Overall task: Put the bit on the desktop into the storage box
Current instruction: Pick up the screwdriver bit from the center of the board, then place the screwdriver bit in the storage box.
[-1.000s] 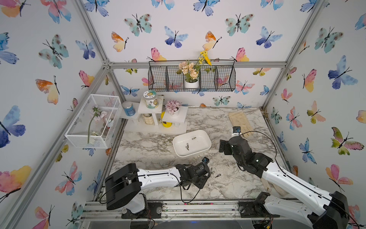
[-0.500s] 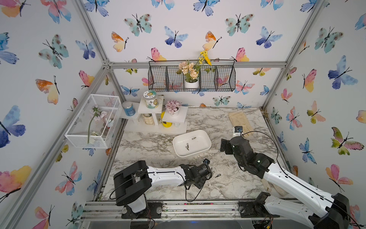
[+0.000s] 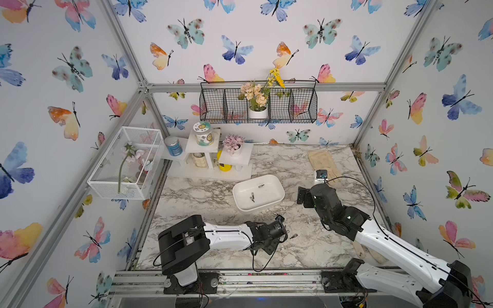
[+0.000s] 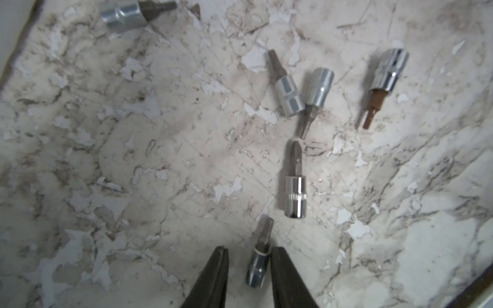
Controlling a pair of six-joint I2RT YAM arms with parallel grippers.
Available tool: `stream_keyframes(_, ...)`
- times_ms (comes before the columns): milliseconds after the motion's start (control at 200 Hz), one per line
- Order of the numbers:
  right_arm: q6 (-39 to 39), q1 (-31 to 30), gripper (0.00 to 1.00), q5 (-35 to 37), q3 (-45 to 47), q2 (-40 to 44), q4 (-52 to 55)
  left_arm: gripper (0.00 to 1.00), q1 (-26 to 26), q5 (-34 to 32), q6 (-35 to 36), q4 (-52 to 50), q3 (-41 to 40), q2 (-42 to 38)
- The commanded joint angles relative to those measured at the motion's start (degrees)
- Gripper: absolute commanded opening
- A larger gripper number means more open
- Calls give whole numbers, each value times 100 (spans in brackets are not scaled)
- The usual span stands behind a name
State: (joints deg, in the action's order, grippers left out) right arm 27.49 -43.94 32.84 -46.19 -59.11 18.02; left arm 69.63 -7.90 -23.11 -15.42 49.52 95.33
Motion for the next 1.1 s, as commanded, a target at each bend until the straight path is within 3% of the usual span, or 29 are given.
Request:
stream_keyframes(0,80,9,100,161,71,102,88,27,60,52,42,-78,53,110)
stream_keyframes(420,126,9,100,126,97,176,131,10,73,17,-87,-109,-16,89)
stream_keyframes(901,165,9,100,-13,202,225,272,9,30,-628,-418,-516,188,-699)
stream_keyframes(1096,240,9,100,-187,310,236,346,9,-355,-669,-361,-680,383,-1194)
